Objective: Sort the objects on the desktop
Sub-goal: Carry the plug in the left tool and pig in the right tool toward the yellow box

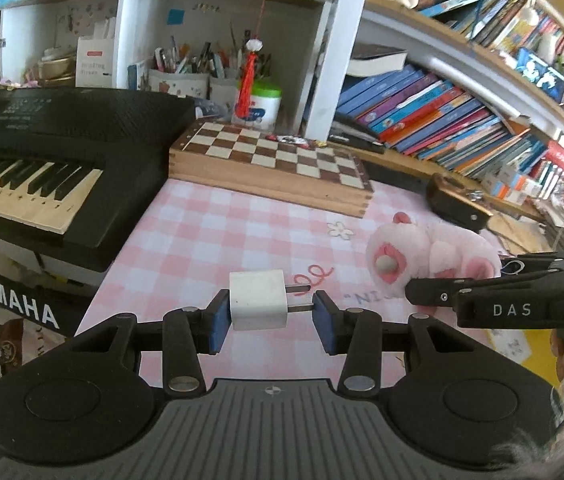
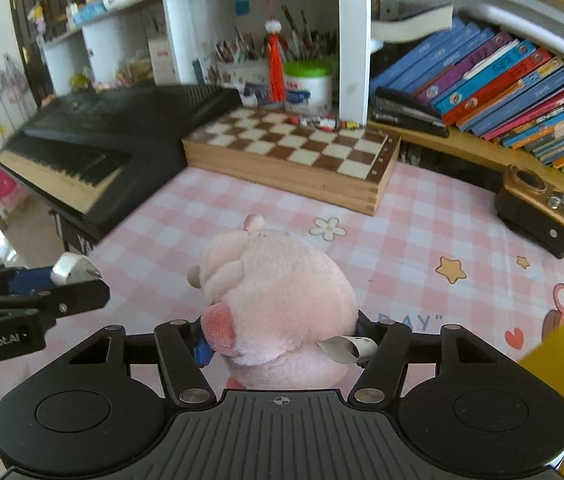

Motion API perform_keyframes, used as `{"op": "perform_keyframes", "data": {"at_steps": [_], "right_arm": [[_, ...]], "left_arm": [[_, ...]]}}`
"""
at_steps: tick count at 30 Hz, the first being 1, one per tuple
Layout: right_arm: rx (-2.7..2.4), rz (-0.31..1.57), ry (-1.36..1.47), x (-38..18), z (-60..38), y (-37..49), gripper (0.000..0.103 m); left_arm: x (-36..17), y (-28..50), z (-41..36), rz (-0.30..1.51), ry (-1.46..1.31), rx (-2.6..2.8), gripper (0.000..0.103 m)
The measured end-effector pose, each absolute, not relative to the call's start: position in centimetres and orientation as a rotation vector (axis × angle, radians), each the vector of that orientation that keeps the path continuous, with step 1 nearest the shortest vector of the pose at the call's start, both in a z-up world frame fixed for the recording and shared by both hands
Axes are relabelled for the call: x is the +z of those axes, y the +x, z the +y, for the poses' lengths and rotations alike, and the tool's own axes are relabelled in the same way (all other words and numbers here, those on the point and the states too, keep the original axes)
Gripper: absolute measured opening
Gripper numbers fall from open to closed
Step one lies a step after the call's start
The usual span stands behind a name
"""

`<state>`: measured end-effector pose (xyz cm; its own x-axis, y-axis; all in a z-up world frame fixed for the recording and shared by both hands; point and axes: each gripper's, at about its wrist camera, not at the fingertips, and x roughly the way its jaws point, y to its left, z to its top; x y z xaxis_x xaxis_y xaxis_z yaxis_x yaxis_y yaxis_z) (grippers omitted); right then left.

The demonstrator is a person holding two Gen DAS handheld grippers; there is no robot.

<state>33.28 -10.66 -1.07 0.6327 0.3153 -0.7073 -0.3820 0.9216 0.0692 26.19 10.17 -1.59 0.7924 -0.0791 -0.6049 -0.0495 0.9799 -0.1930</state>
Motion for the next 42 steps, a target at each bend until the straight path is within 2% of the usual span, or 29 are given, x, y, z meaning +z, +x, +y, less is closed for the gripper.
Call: {"op": "perform_keyframes", "data": {"at_steps": [19, 42], "right_arm": [[0.357, 0.725, 0.0, 3.1, -10.9, 22.3, 0.063], [0.241, 0.752, 0.106, 2.3, -10.4, 8.2, 0.063]], "left_arm": [[1.0, 16.6, 11.1, 0.625, -0.253, -0.165, 0.041], [1.4, 5.7, 11.7, 0.658, -0.223, -0.312, 0.041]]}}
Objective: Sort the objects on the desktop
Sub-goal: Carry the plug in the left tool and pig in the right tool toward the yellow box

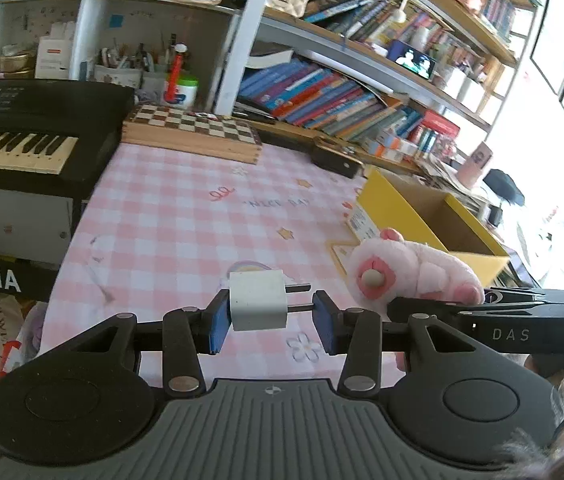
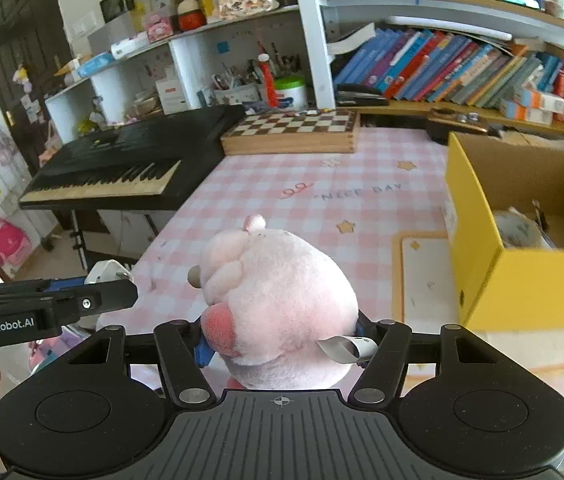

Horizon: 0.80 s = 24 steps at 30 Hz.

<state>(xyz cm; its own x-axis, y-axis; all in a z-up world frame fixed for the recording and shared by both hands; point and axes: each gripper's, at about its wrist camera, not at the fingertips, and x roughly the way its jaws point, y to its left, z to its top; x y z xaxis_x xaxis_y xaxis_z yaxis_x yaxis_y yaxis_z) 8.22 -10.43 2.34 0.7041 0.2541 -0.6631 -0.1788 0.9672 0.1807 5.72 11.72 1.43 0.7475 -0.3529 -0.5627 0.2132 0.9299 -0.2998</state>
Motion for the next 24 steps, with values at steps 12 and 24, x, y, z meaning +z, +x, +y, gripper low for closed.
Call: {"op": "perform_keyframes", "data": {"at_steps": [12, 24], "right_arm": [[0.102, 0.772, 0.17, 1.7, -12.0, 2.8, 0.063], [-0.064, 0.786, 0.236, 1.1, -15.3, -0.7, 0.063]], "left_arm": [[0.6, 3.5, 9.0, 0.699, -0.185, -0.46, 0.041], [0.3, 4.0, 4.5, 0.728, -0.135, -0.627, 0.041]]}}
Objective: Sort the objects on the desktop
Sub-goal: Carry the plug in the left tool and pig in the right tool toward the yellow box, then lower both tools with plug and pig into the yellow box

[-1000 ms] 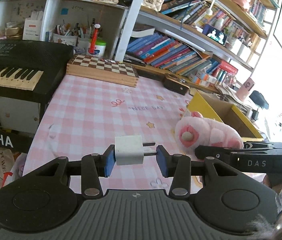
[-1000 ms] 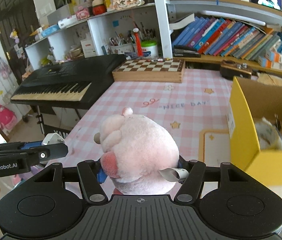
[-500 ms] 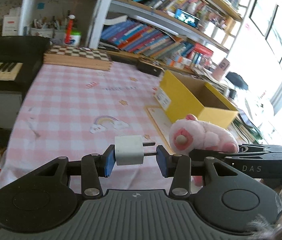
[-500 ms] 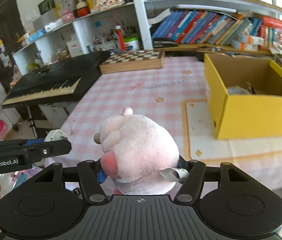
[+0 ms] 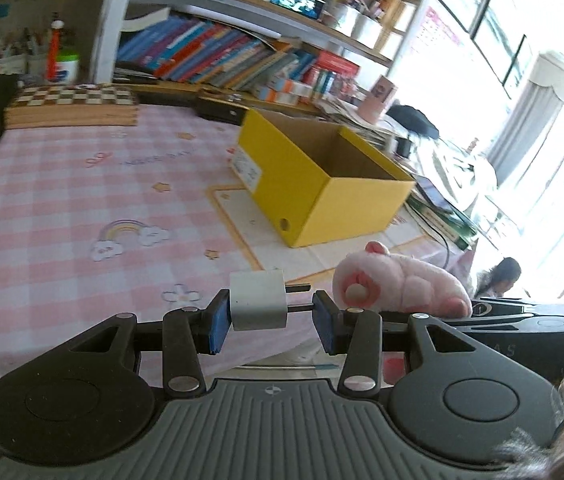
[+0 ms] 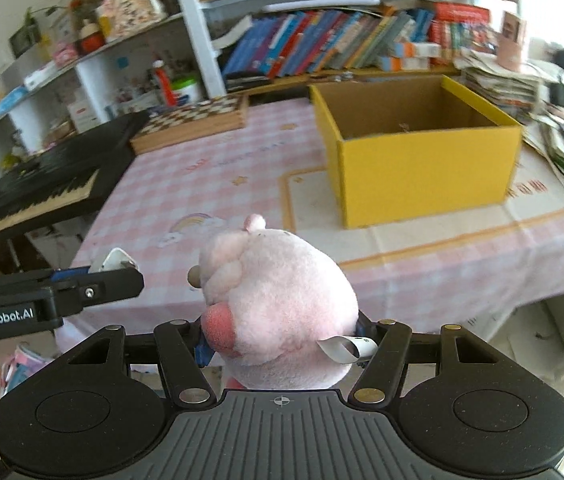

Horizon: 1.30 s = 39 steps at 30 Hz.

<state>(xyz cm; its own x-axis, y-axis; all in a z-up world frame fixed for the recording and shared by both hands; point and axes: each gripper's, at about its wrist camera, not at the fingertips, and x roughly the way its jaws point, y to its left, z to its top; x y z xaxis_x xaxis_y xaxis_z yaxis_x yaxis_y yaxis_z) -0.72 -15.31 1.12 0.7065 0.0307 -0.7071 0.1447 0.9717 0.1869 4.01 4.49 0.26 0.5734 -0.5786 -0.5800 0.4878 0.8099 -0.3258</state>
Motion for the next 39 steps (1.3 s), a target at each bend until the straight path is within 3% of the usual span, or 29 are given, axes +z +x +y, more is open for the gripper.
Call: {"op": "perform_keyframes", "data": {"at_steps": [18, 39], "right_arm": [[-0.168, 0.808, 0.306, 0.4, -22.4, -3.2, 0.063], [-0.106, 0.78, 0.31, 1.1, -34.1, 0.2, 0.063]], "left_arm": [[-0.1, 4.3, -3.5, 0.78, -0.08, -0.731, 0.041], [1.4, 6.9, -14.2, 0.731, -0.078, -0.652, 0.041]]}}
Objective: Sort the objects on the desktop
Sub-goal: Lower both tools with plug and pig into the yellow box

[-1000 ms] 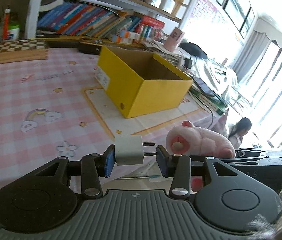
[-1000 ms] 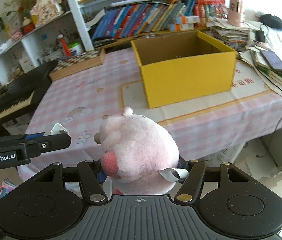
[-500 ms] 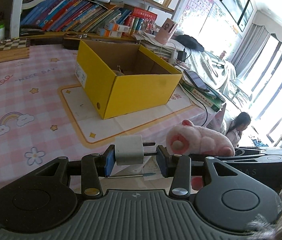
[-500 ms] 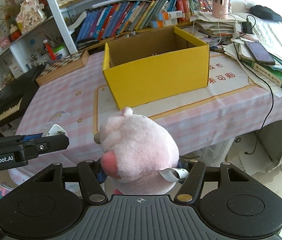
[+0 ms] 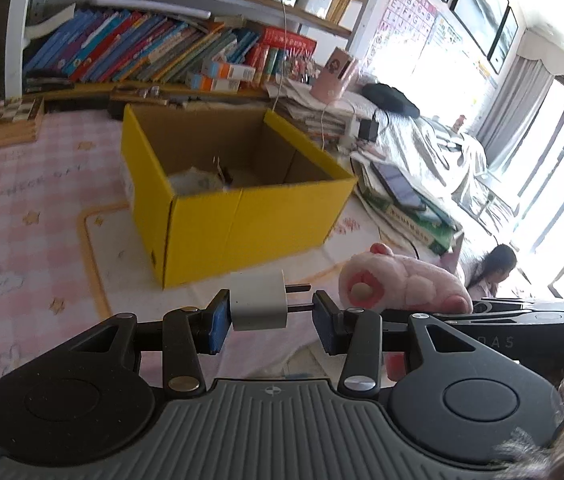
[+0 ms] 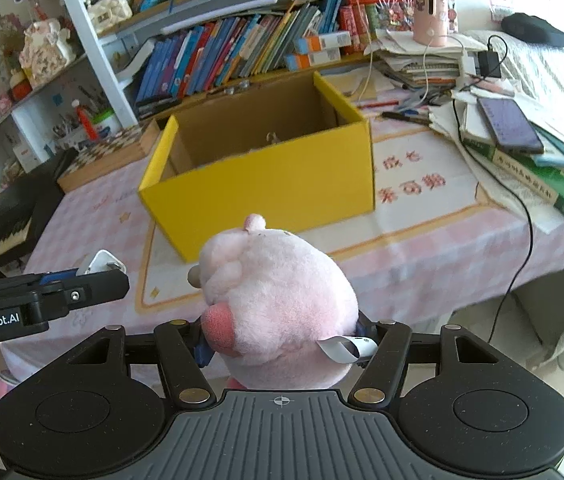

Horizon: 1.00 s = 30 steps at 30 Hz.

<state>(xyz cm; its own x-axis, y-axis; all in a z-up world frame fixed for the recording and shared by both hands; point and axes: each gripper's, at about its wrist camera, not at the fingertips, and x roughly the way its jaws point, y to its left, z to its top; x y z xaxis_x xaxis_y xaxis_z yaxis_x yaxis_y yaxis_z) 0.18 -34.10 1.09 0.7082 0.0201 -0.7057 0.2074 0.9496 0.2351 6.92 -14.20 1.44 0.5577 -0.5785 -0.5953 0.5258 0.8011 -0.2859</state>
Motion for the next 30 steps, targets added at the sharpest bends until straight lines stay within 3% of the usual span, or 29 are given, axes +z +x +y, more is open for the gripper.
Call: {"op": "perform_keyframes", "data": {"at_steps": [19, 30], "right_arm": [[0.072, 0.52, 0.198, 6.5, -38.2, 11.4, 0.063], [0.132, 0.584, 0.067, 4.0, -36.9, 19.5, 0.063]], "left_arm": [[5.0, 14.2, -19.2, 0.554, -0.023, -0.461, 0.041], [1.9, 20.0, -22.3, 0.627, 0.109, -0.416, 0.041]]}}
